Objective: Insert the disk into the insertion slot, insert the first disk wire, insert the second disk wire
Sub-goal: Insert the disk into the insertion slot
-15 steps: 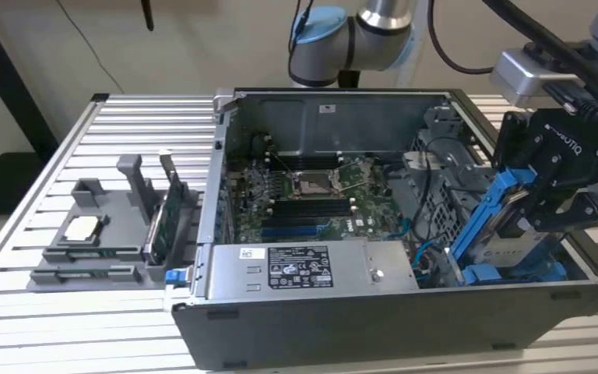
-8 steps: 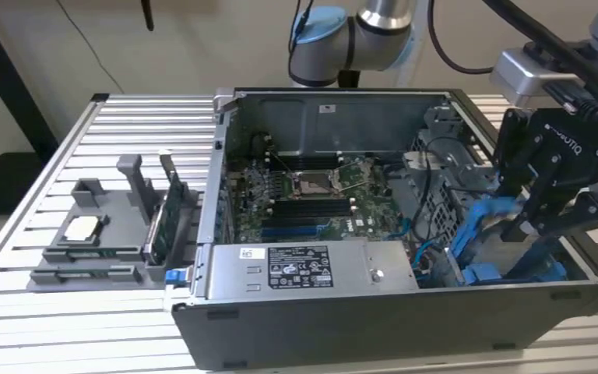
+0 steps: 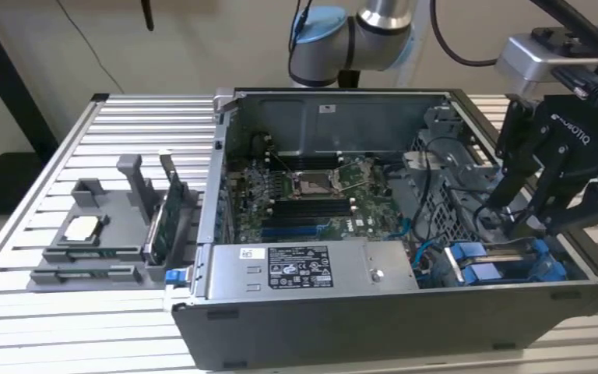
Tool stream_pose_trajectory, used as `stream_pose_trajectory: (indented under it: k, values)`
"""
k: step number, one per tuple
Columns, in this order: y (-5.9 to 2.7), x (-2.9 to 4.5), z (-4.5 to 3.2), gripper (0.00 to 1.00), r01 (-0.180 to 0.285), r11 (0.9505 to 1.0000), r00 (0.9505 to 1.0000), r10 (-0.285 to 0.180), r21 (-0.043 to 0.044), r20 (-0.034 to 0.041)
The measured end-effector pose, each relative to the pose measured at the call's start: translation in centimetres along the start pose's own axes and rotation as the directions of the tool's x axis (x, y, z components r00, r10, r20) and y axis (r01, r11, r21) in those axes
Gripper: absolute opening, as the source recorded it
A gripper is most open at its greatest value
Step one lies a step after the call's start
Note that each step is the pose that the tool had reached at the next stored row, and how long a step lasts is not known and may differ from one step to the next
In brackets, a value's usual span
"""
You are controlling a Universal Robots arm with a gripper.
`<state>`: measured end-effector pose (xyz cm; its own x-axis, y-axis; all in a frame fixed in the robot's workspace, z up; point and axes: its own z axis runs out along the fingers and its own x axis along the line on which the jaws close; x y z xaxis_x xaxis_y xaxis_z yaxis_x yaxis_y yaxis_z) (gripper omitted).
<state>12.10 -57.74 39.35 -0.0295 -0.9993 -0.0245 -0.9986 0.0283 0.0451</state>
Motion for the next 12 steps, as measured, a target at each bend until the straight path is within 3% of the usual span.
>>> stream_pose_trajectory:
  k: [5,12]
  values:
    - [-0.04,-0.20,-0.04,0.47,0.000,1.0000,1.0000,0.000,0.0000,0.0002]
    - [-1.09,-0.50,-0.08,0.47,0.000,1.0000,1.0000,0.000,0.0000,0.0002]
